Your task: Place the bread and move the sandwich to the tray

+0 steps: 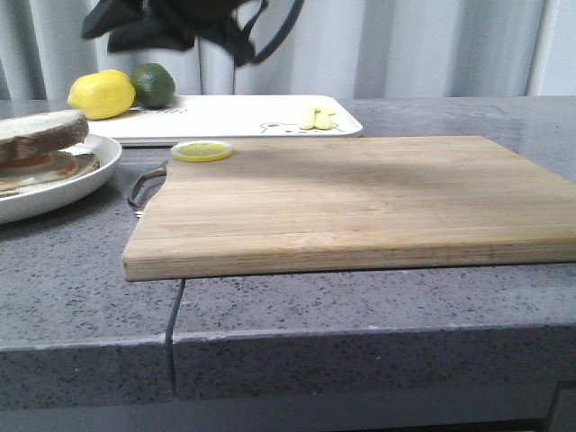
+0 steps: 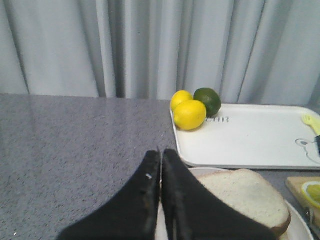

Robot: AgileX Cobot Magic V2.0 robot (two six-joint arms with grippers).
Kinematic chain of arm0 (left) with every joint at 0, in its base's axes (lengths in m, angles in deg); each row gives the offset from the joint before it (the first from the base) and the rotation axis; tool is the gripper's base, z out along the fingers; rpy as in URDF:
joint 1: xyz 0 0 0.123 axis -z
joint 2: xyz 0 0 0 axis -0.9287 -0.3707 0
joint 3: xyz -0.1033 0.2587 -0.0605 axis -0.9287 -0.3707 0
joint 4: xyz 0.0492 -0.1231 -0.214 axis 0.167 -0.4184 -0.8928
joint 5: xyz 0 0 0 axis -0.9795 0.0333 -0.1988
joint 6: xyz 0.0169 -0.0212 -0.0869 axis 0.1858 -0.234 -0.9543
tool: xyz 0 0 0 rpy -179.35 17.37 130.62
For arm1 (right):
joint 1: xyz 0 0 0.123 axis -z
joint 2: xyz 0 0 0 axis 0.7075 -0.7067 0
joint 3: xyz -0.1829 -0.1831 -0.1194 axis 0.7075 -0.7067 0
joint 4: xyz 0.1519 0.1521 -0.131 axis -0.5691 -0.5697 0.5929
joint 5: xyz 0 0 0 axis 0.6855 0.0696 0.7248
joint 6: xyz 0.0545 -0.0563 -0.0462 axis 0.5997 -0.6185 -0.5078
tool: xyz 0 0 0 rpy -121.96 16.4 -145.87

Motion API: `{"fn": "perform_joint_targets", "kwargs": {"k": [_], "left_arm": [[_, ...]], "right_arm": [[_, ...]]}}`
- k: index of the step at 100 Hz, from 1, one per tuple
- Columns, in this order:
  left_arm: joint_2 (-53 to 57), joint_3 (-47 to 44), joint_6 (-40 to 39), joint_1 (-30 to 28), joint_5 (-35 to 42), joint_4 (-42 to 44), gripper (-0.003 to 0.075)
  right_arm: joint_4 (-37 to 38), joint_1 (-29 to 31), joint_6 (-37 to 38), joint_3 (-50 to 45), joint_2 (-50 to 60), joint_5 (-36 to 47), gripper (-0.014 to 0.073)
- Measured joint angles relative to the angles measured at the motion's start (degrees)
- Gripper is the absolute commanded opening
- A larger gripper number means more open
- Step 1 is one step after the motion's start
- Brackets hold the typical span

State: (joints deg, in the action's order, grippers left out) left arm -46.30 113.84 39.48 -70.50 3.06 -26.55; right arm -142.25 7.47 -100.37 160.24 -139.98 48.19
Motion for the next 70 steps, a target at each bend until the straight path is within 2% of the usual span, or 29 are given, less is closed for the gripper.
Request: {"fn": "perform_joint_targets", "kwargs": {"k": [3, 8, 18, 25, 40, 70], "left_arm": [[-0.87, 1.21, 0.00, -0.40, -2.06, 0.36, 0.0025], [-2.30, 2.89, 0.00, -1.04, -4.96, 2.01, 0.0093], [-5.66, 6.00, 0.00, -1.78, -9.74, 4.05, 0.0289], [-8.38, 7.93, 0.00, -1.90, -11.72, 4.45, 0.0380], [-15.82, 11.84, 0.00, -2.13, -16.08, 3.65, 0.0400], [-34.09, 24.23, -4.54, -5.68, -31.52, 0.94, 0.0399]], "right_arm": [[2.45, 0.14, -0.09, 0.00, 0.94, 0.09, -0.0075], [6.98, 0.14, -0.13, 0.00, 2.51, -0.02, -0.0063], [15.56, 0.14, -0.23, 0.00, 5.36, -1.09, -0.0061], [18.98, 0.14, -0.27, 0.00, 7.14, -1.98, -0.0061], [21.87, 0.14, -0.36, 0.00, 10.57, -3.47, -0.0061], [24.44, 0.14, -0.50, 0.00, 15.97, -7.44, -0.0061]]}}
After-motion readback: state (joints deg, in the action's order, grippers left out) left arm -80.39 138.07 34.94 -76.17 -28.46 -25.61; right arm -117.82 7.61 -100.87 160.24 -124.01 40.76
